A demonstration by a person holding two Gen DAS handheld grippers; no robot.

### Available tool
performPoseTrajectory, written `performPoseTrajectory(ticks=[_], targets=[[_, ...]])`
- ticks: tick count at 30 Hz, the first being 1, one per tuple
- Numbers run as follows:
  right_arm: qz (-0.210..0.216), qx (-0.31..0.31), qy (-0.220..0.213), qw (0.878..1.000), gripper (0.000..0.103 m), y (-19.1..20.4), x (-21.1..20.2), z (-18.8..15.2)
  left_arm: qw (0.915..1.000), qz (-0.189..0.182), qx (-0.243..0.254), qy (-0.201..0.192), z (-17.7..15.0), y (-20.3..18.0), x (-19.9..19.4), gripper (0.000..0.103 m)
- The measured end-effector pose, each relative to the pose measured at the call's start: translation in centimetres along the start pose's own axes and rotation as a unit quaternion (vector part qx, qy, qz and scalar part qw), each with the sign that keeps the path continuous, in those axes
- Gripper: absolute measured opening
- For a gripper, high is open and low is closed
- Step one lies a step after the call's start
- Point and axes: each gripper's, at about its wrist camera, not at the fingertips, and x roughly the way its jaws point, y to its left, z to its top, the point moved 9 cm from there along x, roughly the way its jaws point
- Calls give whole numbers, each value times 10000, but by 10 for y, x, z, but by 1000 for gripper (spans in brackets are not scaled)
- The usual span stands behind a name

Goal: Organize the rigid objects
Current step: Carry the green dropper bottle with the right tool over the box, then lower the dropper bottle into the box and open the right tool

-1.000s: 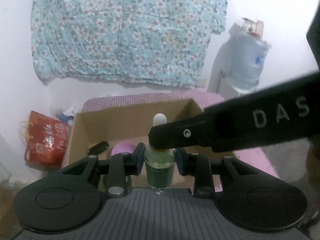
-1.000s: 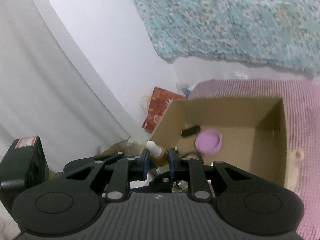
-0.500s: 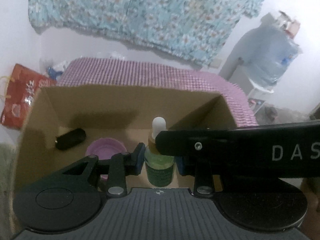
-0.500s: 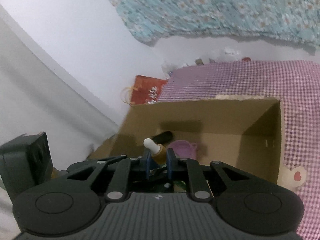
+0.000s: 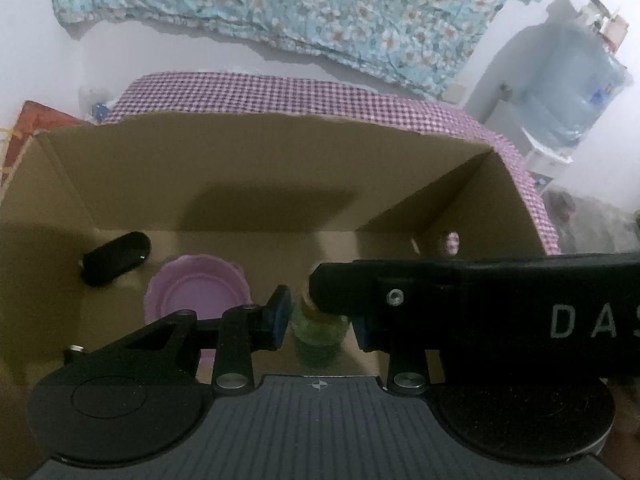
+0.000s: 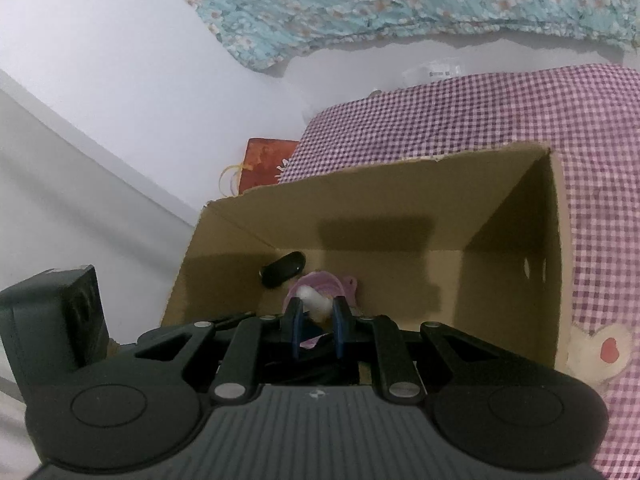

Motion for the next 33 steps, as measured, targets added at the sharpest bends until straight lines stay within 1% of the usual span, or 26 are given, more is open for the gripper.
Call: performPoseTrajectory(ticks=[6, 9, 11, 15, 18, 20, 21, 23, 25, 26, 27, 30, 33], targets=[[-9, -5, -59, 10000, 18, 3, -4, -1, 9999, 2, 149, -48, 1, -7, -6, 35], [-19, -34, -150, 9999, 18, 6, -10, -1, 9998, -10, 167, -89, 3, -11, -12, 49], [1, -8, -240, 9997, 19, 7, -17, -1, 9996, -19, 213, -198, 4, -14, -20, 69], [74, 110, -607, 9981, 19, 12, -44, -2, 9986, -61, 379, -376, 1, -22, -40, 76], [187, 272, -1016, 9943, 20, 19, -74, -8, 9971, -90, 472, -594, -2, -29, -60, 84], [259, 359, -1324, 9902, 21, 25, -96, -16, 9956, -153, 540, -752, -5, -31, -77, 92], [274, 405, -1458, 9881, 22, 28, -108, -22, 9947, -197, 578, -823, -7, -32, -85, 93], [262, 481, -1707, 9838, 28, 33, -129, -33, 9928, -283, 669, -950, -12, -35, -101, 98], [235, 558, -1920, 9795, 42, 38, -147, -46, 9906, -408, 777, -1048, -20, -38, -119, 98], [207, 602, -2024, 9772, 45, 40, -155, -54, 9895, -457, 829, -1092, -23, -38, -127, 100], [179, 647, -2107, 9752, 48, 41, -162, -62, 9882, -500, 889, -1143, -28, -38, -136, 100], [65, 808, -2244, 9711, 49, 44, -174, -86, 9838, -576, 1121, -1273, -45, -34, -159, 102], [-115, 948, -2273, 9691, 55, 41, -178, -113, 9821, -549, 1296, -1251, -68, -26, -172, 103]])
